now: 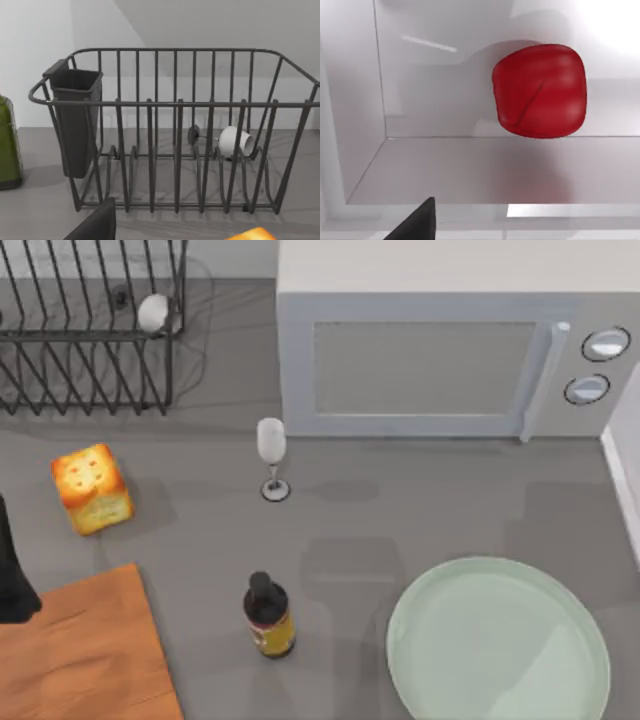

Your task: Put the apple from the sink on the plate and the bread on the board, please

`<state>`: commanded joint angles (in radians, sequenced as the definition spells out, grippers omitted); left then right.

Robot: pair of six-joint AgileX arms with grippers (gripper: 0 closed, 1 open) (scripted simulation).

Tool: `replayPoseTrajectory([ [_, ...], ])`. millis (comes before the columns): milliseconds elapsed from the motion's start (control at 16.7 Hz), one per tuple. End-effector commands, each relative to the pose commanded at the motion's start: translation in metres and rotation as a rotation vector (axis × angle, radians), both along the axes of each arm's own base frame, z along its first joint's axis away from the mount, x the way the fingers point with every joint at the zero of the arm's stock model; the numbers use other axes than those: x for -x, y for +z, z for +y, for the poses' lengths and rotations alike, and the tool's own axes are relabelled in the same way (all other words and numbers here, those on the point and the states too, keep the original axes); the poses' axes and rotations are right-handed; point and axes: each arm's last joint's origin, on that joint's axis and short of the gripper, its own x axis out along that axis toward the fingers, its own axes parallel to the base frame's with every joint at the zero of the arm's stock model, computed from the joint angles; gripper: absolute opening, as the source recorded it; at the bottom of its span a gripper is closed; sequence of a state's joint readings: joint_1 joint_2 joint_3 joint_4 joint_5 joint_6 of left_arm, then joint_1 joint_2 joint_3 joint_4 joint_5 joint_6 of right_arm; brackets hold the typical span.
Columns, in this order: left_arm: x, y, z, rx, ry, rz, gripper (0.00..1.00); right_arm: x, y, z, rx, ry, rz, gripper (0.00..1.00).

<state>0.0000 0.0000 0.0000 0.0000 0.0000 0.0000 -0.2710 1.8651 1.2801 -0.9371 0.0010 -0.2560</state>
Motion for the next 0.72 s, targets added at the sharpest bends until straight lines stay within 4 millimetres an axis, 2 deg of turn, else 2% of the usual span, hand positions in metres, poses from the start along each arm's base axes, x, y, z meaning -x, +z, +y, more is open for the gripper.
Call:
replayPoseTrajectory([
  [180, 0.0, 0.0, 0.0, 0.0, 0.0, 0.0, 1.0, -0.008, -0.009, -0.005, -0.013, 0.0, 0.047, 1.0],
  [480, 0.0, 0.0, 0.0, 0.0, 0.0, 0.0, 1.0, -0.008, -0.01, -0.003, -0.012, 0.004, 0.045, 1.0],
  [600, 0.0, 0.0, 0.0, 0.0, 0.0, 0.0, 1.0, -0.01, -0.021, -0.004, -0.013, 0.004, 0.049, 1.0],
  [720, 0.0, 0.0, 0.0, 0.0, 0.0, 0.0, 1.0, -0.014, -0.044, -0.006, -0.014, 0.003, 0.051, 1.0],
])
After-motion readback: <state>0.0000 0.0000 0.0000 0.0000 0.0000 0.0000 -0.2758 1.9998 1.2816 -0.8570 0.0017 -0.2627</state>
